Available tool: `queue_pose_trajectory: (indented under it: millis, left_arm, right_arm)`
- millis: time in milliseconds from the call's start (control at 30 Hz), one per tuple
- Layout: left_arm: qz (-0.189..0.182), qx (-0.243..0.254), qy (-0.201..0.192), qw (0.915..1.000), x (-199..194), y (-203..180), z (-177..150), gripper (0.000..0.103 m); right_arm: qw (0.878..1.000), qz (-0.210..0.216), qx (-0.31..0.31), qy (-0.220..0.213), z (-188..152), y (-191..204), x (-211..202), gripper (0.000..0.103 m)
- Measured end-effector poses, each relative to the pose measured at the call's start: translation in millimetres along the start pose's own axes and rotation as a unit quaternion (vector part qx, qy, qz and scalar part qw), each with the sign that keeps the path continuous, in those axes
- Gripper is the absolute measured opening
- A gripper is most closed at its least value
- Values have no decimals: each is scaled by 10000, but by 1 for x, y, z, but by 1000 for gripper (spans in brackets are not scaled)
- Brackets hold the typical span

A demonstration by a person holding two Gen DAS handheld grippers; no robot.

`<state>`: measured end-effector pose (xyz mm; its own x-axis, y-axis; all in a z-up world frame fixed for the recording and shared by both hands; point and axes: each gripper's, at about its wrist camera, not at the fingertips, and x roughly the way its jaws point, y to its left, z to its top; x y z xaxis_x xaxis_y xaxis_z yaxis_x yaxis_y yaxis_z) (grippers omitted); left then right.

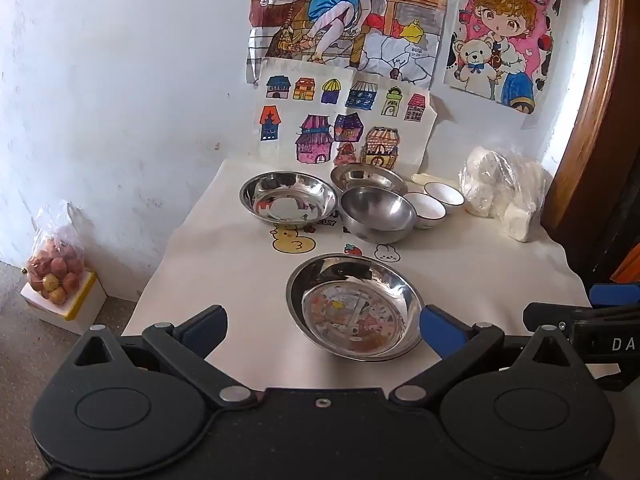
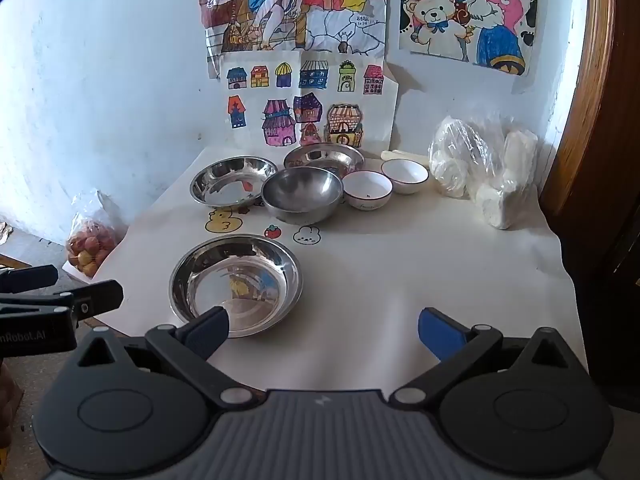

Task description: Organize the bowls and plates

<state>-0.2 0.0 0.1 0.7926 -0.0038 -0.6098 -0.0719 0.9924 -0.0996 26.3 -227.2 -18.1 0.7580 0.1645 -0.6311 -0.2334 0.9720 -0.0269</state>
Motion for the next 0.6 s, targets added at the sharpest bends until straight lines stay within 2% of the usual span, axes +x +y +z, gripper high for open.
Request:
queue_pose_trajectory:
  millis: [600]
  left_arm:
    - [-51, -47, 57, 10000, 0, 2, -4, 102]
  right_arm:
    - [10000, -13, -17, -9, -1, 4, 2, 103]
